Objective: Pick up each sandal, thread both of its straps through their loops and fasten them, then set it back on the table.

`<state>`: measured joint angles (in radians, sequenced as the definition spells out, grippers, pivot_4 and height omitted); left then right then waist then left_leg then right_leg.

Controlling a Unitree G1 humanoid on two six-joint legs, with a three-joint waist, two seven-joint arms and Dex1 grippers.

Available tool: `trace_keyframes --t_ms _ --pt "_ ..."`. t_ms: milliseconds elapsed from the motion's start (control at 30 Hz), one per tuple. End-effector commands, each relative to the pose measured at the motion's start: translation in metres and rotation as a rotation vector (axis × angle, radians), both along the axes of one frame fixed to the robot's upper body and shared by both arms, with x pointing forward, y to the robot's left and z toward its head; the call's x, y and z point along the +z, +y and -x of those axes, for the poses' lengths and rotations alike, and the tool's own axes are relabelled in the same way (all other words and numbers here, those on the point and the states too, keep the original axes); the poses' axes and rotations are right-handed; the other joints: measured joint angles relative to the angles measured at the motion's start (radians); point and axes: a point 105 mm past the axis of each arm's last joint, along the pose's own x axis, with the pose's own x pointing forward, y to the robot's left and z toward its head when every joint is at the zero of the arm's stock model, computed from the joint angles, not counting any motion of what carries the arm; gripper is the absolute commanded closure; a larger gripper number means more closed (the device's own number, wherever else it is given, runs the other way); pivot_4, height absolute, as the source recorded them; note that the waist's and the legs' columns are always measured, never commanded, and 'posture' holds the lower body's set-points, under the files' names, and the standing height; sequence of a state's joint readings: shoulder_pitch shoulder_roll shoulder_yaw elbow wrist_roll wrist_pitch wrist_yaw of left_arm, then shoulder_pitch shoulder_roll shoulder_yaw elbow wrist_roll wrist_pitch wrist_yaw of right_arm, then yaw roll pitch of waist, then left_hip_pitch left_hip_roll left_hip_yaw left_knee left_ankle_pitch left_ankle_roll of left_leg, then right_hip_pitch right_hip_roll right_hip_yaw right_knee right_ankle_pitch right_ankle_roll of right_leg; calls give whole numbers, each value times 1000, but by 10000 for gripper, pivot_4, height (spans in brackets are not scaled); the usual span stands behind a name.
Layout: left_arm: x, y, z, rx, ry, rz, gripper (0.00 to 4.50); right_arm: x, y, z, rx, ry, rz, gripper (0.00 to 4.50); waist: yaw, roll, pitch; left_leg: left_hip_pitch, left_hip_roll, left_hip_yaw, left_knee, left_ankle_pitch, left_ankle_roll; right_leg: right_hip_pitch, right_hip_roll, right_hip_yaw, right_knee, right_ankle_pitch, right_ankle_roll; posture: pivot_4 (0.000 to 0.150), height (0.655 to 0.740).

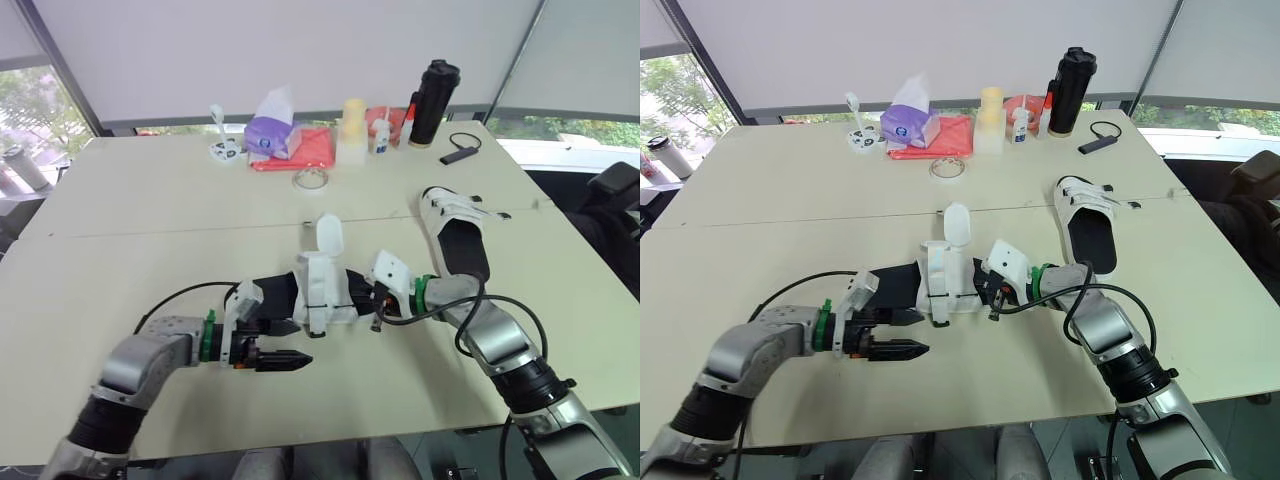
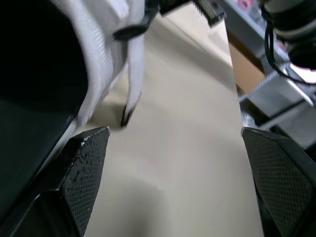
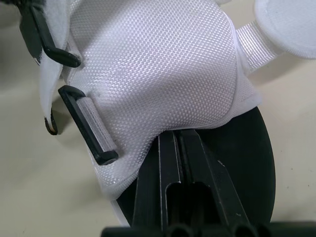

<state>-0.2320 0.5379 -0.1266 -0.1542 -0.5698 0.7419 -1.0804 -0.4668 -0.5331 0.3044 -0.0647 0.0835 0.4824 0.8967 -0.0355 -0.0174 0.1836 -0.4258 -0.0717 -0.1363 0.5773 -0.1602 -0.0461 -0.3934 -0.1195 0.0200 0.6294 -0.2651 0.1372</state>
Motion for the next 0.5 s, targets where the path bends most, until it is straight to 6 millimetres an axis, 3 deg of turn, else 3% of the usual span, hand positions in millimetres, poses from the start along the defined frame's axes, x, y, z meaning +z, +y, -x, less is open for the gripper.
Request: trace_keyframes --t_ms 33,500 --pt "-2 -4 -1 24 -23 5 539 -20 -3 6 -14 66 39 45000 0 0 0 0 0 0 0 0 0 0 0 0 0 0 0 1500 7296" --pt "-8 -25 1 21 2 61 539 -18 -4 5 -22 64 37 45000 1 0 0 0 0 0 0 0 0 0 0 0 0 0 -1 1500 7296"
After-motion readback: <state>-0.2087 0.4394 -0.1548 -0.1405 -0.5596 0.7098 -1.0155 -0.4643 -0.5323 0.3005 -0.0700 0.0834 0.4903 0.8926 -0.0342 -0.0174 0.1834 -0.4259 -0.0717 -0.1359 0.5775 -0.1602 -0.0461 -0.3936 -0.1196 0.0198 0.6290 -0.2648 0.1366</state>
